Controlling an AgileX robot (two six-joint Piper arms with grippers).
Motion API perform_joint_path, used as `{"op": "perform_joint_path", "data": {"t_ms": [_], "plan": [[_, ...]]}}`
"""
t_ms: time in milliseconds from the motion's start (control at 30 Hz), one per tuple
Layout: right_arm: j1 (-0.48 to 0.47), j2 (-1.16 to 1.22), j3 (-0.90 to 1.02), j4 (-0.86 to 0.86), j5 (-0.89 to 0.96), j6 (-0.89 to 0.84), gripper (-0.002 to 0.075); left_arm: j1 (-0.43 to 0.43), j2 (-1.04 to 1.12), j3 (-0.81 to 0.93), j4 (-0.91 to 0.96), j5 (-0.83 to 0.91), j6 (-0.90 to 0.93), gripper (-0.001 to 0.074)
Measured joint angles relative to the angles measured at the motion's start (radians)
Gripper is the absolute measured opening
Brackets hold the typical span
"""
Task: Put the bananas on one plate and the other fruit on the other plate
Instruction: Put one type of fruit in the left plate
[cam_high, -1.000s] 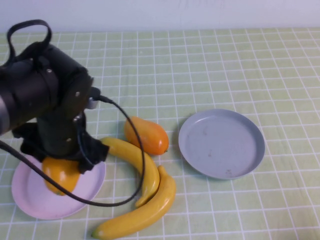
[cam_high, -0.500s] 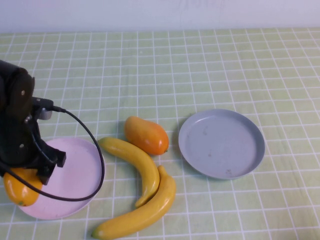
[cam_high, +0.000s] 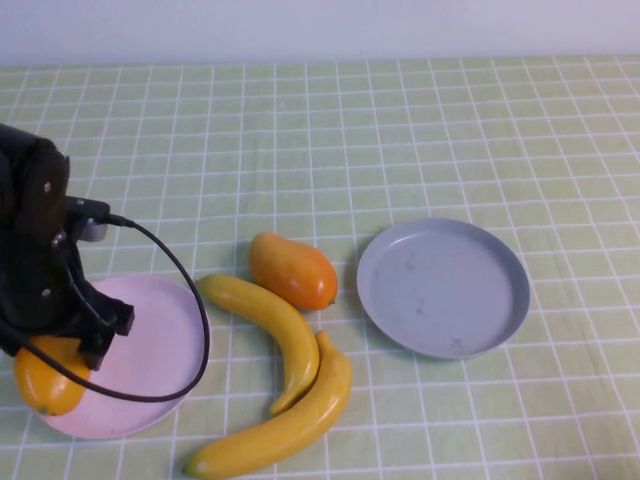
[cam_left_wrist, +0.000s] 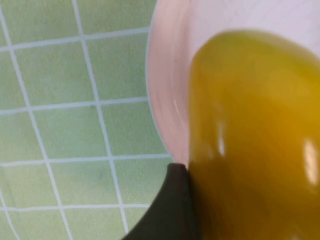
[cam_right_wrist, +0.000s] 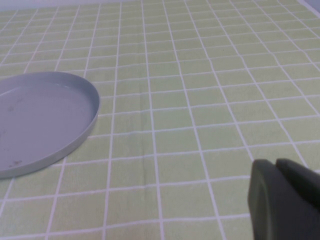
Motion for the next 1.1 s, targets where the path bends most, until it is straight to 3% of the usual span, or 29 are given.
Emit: {"op": "perform_joint_path", "data": {"t_ms": [433, 567, 667, 900, 1100], "plan": [[0.000, 0.000, 0.000, 0.000, 0.000, 0.000, -0.0015, 0.000, 0.010, -0.003, 0.000, -0.033, 0.005, 0.0610], [0.000, 0.000, 0.000, 0.000, 0.000, 0.000, -0.0015, -0.021, 0.006, -0.049, -0.005, -0.045, 0.087, 0.0610], [0.000, 0.000, 0.000, 0.000, 0.001, 0.000, -0.0015, -0.074, -0.001, -0.096, -0.059, -0.094, 0.259, 0.0610], [0.000, 0.000, 0.000, 0.000, 0.001, 0.000, -0.0015, -0.208, -0.001, -0.177, -0.243, -0.265, 0.899, 0.0610], [0.000, 0.000, 0.000, 0.000, 0.001, 0.000, -0.0015, -0.228, 0.054, -0.225, -0.314, -0.321, 1.284, 0.0583]]}}
